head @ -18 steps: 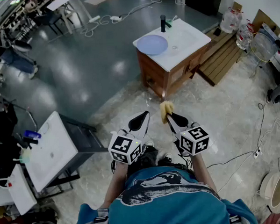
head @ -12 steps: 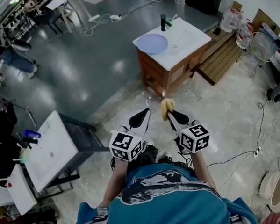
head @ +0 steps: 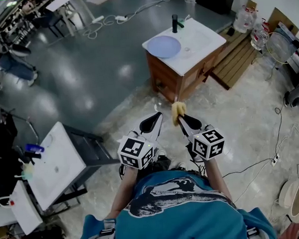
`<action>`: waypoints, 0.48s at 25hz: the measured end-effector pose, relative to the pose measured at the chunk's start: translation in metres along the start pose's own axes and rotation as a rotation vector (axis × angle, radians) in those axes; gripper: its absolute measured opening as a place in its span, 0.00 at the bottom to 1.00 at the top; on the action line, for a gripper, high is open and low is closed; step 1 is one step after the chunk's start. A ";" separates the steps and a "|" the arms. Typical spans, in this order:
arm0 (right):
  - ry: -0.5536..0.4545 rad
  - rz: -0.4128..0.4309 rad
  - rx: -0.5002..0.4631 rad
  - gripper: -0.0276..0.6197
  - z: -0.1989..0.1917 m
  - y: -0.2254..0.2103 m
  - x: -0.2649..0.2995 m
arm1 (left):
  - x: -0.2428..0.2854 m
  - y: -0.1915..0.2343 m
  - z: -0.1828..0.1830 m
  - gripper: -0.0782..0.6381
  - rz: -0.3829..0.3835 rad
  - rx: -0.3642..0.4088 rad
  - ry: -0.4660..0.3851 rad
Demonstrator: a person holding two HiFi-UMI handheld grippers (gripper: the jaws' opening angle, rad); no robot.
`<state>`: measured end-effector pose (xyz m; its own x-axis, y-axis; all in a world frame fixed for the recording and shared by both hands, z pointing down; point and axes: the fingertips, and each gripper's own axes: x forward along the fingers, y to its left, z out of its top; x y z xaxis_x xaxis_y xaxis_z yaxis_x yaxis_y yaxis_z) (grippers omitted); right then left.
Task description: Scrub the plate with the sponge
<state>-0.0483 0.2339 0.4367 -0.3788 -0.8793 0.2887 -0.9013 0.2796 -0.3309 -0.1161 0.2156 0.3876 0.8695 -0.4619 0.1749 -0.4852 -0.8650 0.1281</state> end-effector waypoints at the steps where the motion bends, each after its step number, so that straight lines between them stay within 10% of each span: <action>1: 0.002 -0.002 0.001 0.09 0.001 0.000 0.004 | 0.001 0.003 0.001 0.13 -0.003 0.000 0.000; 12: -0.013 -0.053 0.017 0.09 0.012 0.004 0.041 | 0.010 0.048 0.004 0.13 -0.072 0.053 0.035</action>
<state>-0.0649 0.1945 0.4367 -0.3281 -0.8977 0.2941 -0.9160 0.2263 -0.3312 -0.1301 0.1686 0.3920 0.8979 -0.3915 0.2014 -0.4149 -0.9055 0.0895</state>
